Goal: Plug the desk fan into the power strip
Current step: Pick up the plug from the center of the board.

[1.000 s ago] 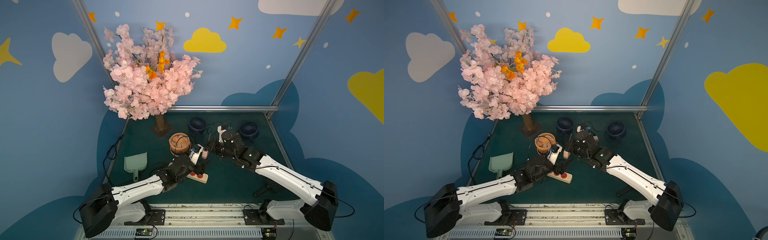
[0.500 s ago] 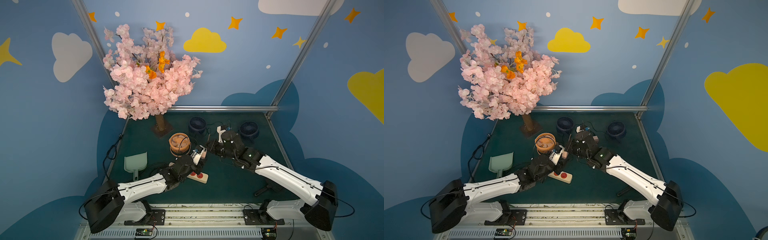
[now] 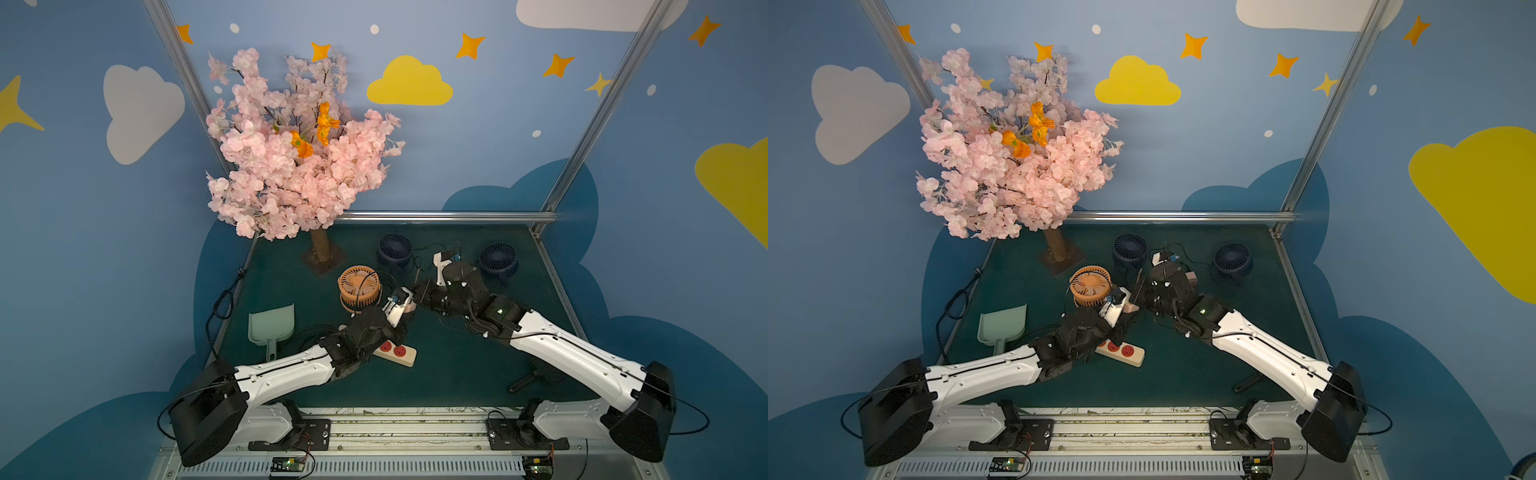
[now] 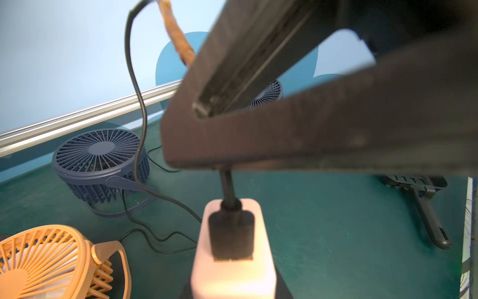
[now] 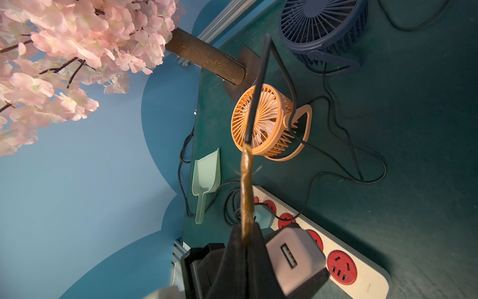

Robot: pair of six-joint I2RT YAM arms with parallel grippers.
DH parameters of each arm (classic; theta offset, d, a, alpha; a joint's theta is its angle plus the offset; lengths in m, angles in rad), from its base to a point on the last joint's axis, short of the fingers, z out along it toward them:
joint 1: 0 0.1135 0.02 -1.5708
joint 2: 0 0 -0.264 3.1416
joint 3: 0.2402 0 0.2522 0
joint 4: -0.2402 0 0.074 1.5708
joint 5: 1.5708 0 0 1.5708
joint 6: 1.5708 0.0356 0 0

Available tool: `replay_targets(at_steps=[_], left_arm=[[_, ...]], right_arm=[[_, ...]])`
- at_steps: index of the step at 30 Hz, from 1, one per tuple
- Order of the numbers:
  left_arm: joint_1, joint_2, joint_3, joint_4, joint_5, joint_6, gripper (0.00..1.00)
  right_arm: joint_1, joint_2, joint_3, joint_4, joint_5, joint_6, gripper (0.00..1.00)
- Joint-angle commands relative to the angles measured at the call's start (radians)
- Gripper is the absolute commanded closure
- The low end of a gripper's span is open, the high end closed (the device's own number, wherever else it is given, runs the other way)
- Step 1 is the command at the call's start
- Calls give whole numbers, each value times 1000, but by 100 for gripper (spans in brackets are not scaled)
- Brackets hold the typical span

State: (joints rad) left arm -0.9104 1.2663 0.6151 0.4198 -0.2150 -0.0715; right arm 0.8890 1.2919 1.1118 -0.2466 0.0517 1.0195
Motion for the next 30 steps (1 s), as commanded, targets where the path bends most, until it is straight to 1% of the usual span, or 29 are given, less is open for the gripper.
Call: replay_targets(at_steps=[1, 2, 3, 4, 7, 9, 10, 11, 12, 13, 15, 18, 19, 21, 24, 27, 30], left_arm=[[-2, -13, 6, 43, 52, 25, 84], [-3, -26, -2, 45, 66, 25, 86], [-2, -36, -10, 45, 81, 27, 87], [-2, -47, -19, 42, 98, 26, 88], [8, -87, -17, -43, 165, -1, 88], [30, -112, -8, -119, 226, -29, 89], [46, -123, -2, -154, 272, -45, 89], [74, -134, 6, -203, 349, -64, 89], [92, -141, 11, -237, 407, -71, 89], [112, -151, 15, -270, 448, -74, 89], [150, -164, 22, -334, 569, -73, 90], [202, -179, 36, -394, 771, -81, 89], [214, -185, 42, -403, 832, -85, 89], [226, -195, 53, -423, 917, -89, 89], [231, -203, 73, -470, 988, -83, 89], [232, -193, 78, -482, 1056, -95, 89], [231, -176, 79, -471, 1103, -116, 88]], right_arm=[[-12, -35, -31, 27, 20, 15, 100], [-23, -44, -45, 29, 14, 13, 100], [-35, -51, -58, 30, 10, 10, 89], [-47, -60, -70, 31, -1, -1, 75], [-102, -89, -101, 39, -83, -83, 46], [-143, -105, -110, 37, -199, -185, 30], [-164, -114, -111, 30, -278, -246, 25], [-185, -126, -111, 6, -374, -339, 21], [-197, -140, -109, -19, -436, -411, 20], [-203, -152, -109, -51, -479, -486, 20], [-203, -184, -116, -106, -560, -610, 18], [-201, -213, -158, -119, -727, -781, 16], [-198, -220, -179, -110, -764, -825, 15], [-193, -227, -208, -116, -779, -874, 16], [-191, -218, -209, -173, -813, -938, 16], [-182, -204, -208, -158, -875, -934, 17], [-166, -183, -204, -134, -919, -929, 20]])
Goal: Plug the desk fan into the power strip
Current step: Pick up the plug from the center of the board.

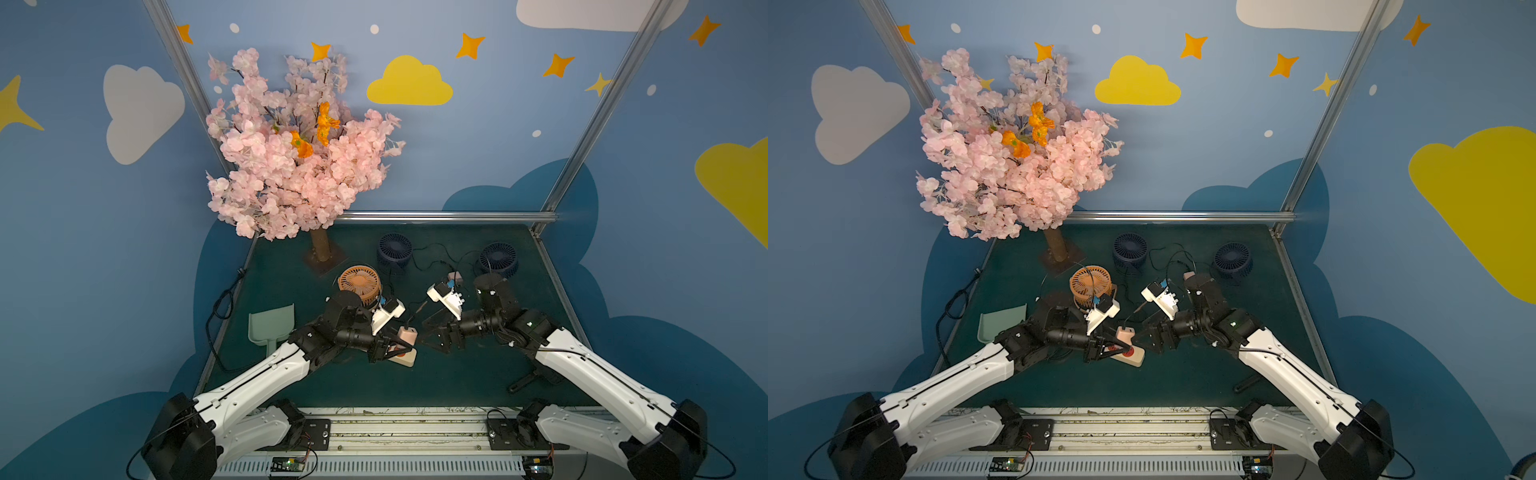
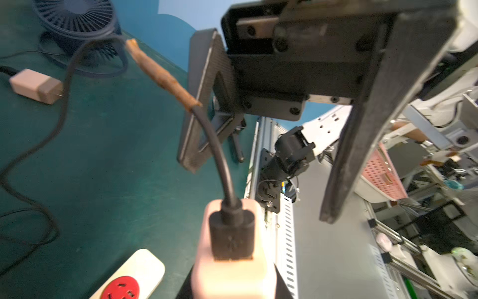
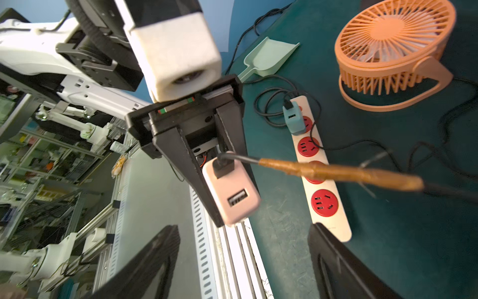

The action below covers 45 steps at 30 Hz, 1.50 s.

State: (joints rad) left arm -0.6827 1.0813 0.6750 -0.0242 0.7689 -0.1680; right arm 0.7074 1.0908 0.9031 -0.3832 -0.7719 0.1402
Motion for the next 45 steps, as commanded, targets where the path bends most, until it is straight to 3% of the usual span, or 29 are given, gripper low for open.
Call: replay_targets(at_steps=[1, 10, 22, 26, 27, 28, 31, 34, 37, 40, 45], left_arm=[[3, 13, 20, -26, 128, -24, 88], [-7, 14, 17, -19, 173, -37, 88], [-21, 16, 13, -10, 190, -43, 89], [-20, 21, 14, -8, 185, -44, 89], [-21, 18, 11, -5, 174, -44, 87], [-21, 14, 9, -4, 150, -45, 78], [-6, -18, -17, -18, -8, -65, 47], [34, -69, -89, 1, -198, -155, 32], [99, -147, -175, 22, -311, -266, 30], [189, -235, -243, -13, -392, -346, 29], [412, -326, -276, -132, -390, -383, 31]], right_arm=[[20, 29, 9, 3, -111, -47, 22], [40, 119, 90, -76, -197, -71, 49], [55, 192, 136, -74, -328, -63, 66], [55, 204, 146, -86, -363, -66, 82], [55, 205, 149, -98, -368, -72, 87], [53, 206, 155, -113, -368, -81, 91], [39, 192, 159, -131, -326, -98, 92], [28, 155, 143, -119, -199, -101, 94], [27, 114, 107, -63, -70, -93, 100], [47, 84, 55, 30, 68, -109, 100], [149, 84, -11, 171, 334, -181, 100]])
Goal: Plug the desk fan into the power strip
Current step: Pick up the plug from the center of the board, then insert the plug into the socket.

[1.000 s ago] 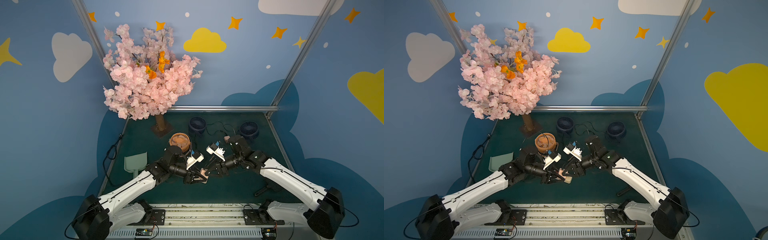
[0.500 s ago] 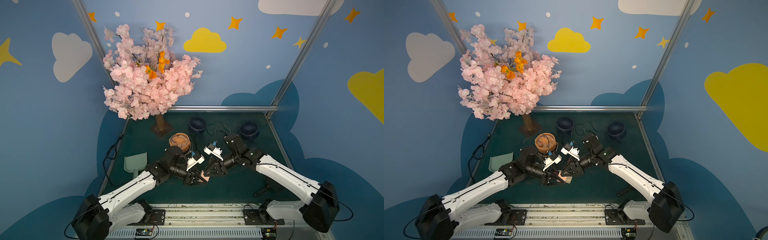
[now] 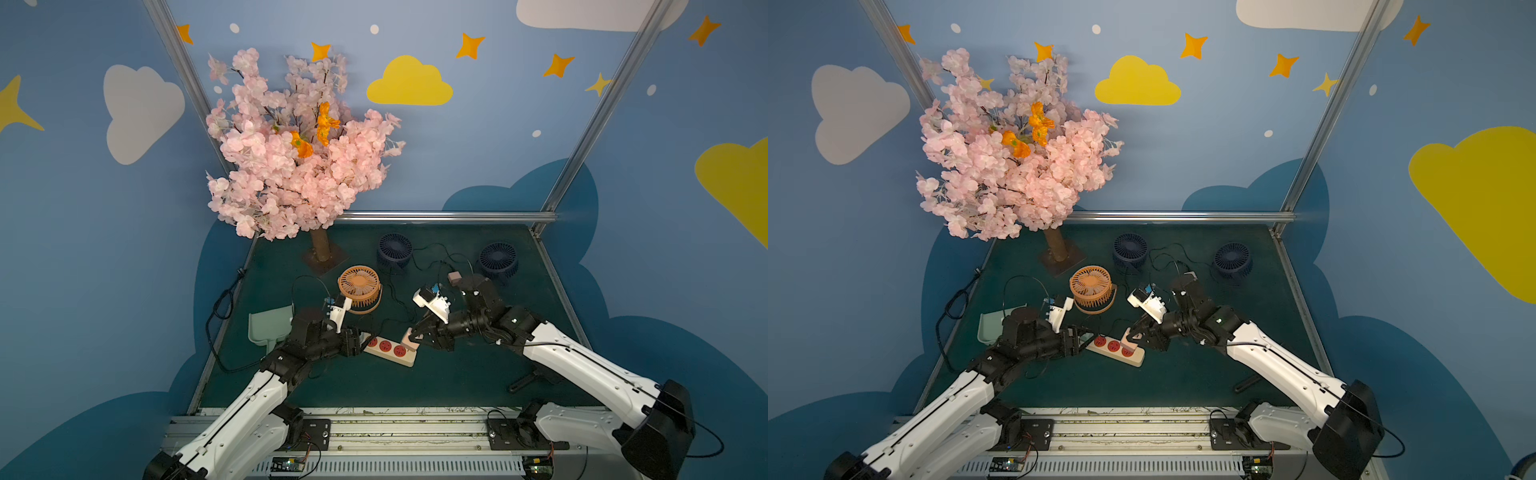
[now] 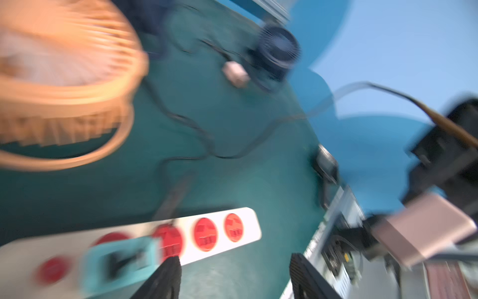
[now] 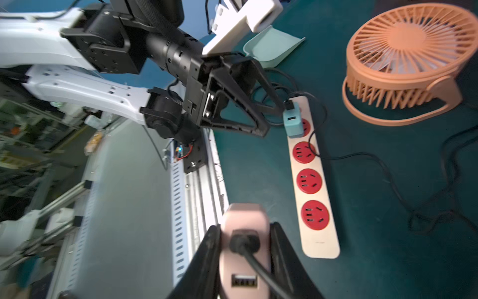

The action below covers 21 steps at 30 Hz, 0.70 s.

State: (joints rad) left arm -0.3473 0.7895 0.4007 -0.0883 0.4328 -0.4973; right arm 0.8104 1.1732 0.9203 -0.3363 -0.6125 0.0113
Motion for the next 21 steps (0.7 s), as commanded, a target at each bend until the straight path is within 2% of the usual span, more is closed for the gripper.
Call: replay_targets(at_steps=[1, 5, 8, 14, 18, 21], left_arm=[[113, -40, -6, -81, -44, -54, 32], [241, -29, -22, -101, -54, -41, 34], [296, 23, -24, -75, -63, -32, 36], [307, 206, -23, -9, 4, -24, 41], [307, 294, -28, 10, 54, -14, 42], [307, 339, -34, 23, 47, -2, 42]], right_arm=[[67, 16, -36, 154, 216, -58, 100], [154, 98, -28, 222, 352, -95, 100], [189, 188, 6, 249, 376, -99, 100], [254, 348, 97, 257, 425, -136, 100], [256, 417, 151, 241, 472, -118, 100], [256, 461, 184, 232, 471, -121, 100]])
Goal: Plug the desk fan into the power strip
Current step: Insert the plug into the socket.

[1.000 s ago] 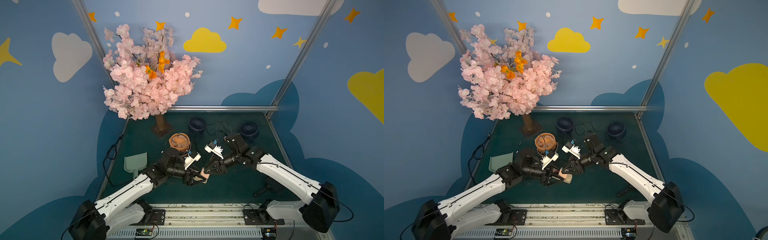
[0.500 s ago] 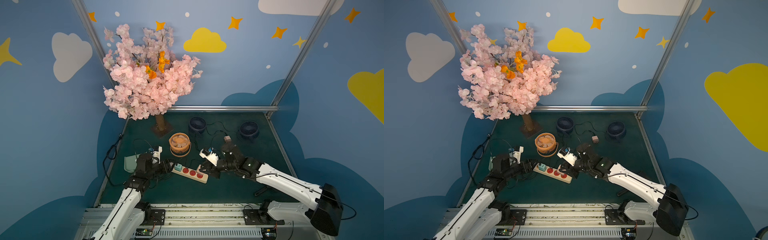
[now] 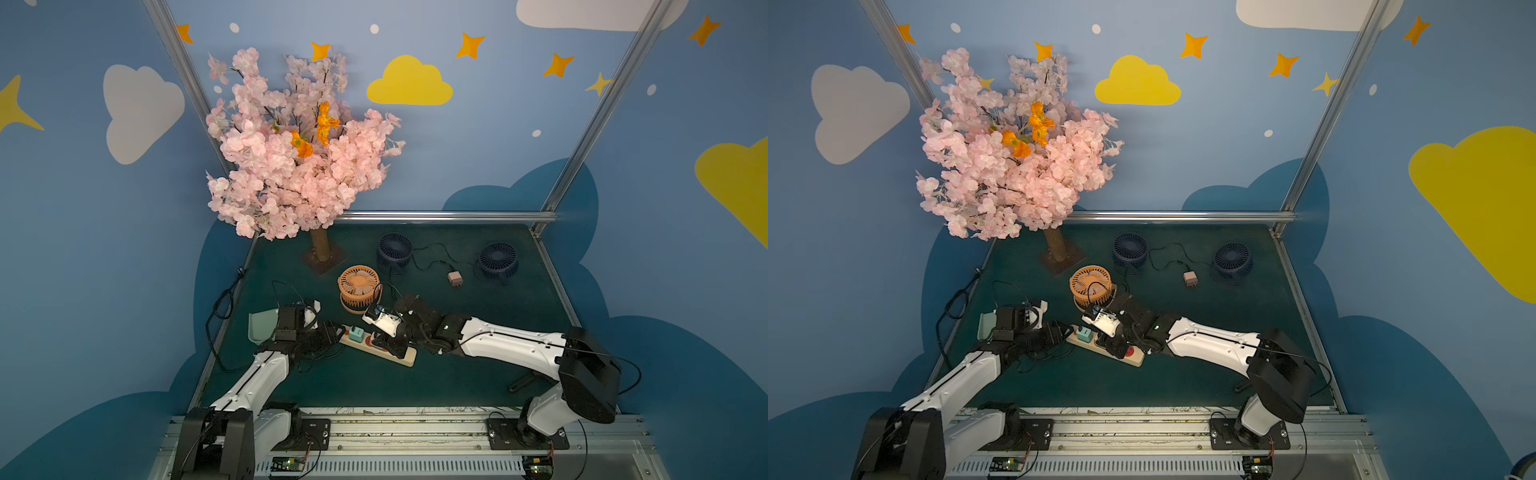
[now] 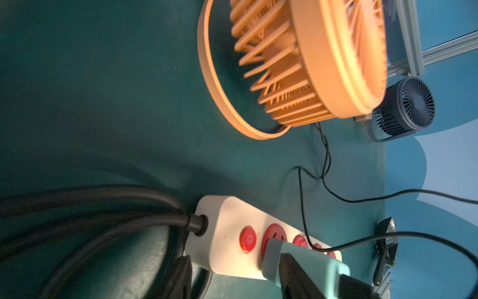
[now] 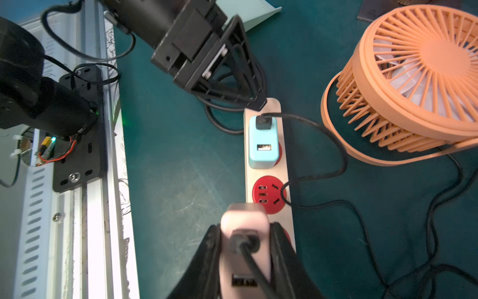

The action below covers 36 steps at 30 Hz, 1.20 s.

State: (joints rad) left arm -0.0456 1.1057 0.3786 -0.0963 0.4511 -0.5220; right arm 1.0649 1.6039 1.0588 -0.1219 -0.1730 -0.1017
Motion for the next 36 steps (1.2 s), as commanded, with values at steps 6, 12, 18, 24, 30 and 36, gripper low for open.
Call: replay_targets(at_steps=[6, 12, 18, 24, 30, 36], left_arm=[[5, 73, -4, 92, -8, 36, 50], [5, 168, 22, 134, -6, 50, 53], [5, 267, 45, 182, 32, 45, 56], [5, 298, 42, 193, 37, 51, 57], [6, 280, 41, 183, 28, 50, 57], [6, 278, 44, 180, 35, 54, 57]], right_arm=[[-1, 101, 74, 37, 29, -3, 100], [-20, 134, 76, 66, 5, 29, 100], [-23, 153, 85, 65, -1, 43, 100], [-30, 155, 66, 99, 43, 54, 100], [-35, 166, 55, 107, 79, 70, 100], [-41, 181, 36, 107, 65, 81, 100]])
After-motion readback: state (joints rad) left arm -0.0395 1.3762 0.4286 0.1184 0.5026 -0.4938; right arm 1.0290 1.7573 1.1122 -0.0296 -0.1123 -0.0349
